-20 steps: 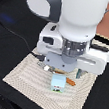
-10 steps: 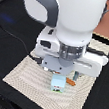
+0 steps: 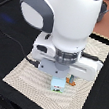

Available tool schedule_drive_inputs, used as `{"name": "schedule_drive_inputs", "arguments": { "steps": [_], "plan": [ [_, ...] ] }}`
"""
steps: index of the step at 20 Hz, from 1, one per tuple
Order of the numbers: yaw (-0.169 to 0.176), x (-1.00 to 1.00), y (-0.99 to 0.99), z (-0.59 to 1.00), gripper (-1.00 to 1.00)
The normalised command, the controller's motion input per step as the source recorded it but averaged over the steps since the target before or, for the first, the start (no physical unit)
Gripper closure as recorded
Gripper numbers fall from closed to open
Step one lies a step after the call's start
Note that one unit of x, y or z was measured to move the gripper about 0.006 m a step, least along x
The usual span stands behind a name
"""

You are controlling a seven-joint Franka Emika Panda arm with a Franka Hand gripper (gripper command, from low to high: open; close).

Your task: Interact with the objects in diverse but meaningful ways.

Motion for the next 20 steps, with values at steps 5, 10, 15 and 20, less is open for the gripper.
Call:
{"name": "schedule_drive_inputs", "arguments": {
  "steps": [5,10,15,20],
  "plan": [
    [0.006,0.10,-0.29,-0.16,1.00],
    [0.001,0.19,-0.13,-0.04,1.00],
    [0.000,0.21,-0.07,0.02,1.00],
    [0.034,-0.30,-0.04,0.38,1.00]
  ]
}}
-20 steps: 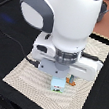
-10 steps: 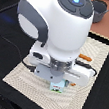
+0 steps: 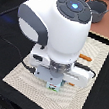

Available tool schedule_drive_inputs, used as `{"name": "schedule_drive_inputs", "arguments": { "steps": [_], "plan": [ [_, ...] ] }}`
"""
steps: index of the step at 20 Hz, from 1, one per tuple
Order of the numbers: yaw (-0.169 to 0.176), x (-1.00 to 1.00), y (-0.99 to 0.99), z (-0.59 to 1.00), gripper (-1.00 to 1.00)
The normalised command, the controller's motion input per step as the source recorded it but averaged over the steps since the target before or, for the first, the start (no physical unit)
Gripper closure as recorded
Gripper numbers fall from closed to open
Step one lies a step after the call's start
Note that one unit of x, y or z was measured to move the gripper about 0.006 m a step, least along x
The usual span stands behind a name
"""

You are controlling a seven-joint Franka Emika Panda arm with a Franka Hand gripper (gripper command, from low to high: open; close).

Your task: Interact with the objects in diverse but meaningful ways.

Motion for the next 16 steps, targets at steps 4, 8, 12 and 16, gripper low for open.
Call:
{"name": "schedule_drive_inputs", "arguments": {
  "steps": [4,8,12,16],
  "plan": [
    [0.062,-0.94,-0.05,0.16,1.00],
    [0.020,-1.00,0.00,0.01,1.00],
    [0.003,-1.00,-0.05,0.00,1.00],
    [0.000,-1.00,-0.07,-0.05,1.00]
  ]
}}
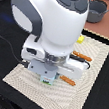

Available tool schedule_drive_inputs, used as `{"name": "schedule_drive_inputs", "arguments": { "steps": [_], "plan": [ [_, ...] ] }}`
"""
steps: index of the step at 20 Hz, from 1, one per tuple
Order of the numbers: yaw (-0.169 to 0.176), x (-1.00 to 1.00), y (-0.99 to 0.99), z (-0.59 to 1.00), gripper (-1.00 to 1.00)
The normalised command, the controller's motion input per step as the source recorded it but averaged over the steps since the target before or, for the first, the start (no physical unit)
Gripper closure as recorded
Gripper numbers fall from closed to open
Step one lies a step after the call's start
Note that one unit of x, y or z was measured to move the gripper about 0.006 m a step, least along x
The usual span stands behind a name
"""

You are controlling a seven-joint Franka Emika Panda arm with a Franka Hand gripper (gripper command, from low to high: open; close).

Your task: Interact with the objects in diverse but meaningful ways.

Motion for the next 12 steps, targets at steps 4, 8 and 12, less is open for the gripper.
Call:
{"name": "schedule_drive_inputs", "arguments": {
  "steps": [4,8,12],
  "plan": [
    [0.000,-1.00,-0.04,-0.02,1.00],
    [0.000,-1.00,-0.04,0.00,1.00],
    [0.000,-1.00,-0.03,0.00,1.00]
  ]
}}
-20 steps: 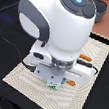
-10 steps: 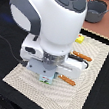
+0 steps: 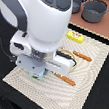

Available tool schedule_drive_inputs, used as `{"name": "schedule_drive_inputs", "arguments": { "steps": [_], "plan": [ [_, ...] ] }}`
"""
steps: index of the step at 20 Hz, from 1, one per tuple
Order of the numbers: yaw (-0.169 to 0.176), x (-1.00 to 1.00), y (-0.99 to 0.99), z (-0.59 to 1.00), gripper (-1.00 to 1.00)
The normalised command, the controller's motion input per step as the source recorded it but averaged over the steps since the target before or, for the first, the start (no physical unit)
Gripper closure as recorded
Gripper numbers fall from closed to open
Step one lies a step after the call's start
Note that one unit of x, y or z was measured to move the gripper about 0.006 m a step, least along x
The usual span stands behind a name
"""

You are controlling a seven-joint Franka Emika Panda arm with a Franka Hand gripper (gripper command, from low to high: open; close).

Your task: Interact with the objects in diverse but meaningful ways.

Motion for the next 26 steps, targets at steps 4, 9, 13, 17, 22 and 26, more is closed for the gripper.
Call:
{"name": "schedule_drive_inputs", "arguments": {
  "steps": [4,9,13,17,22,26],
  "plan": [
    [0.000,-1.00,-0.03,0.00,1.00],
    [0.000,-1.00,-0.04,-0.01,1.00],
    [0.005,-1.00,-0.02,-0.02,1.00],
    [0.036,-1.00,0.00,-0.07,1.00],
    [0.078,-1.00,0.00,-0.16,1.00],
    [0.131,-0.86,0.00,-0.18,1.00]
  ]
}}
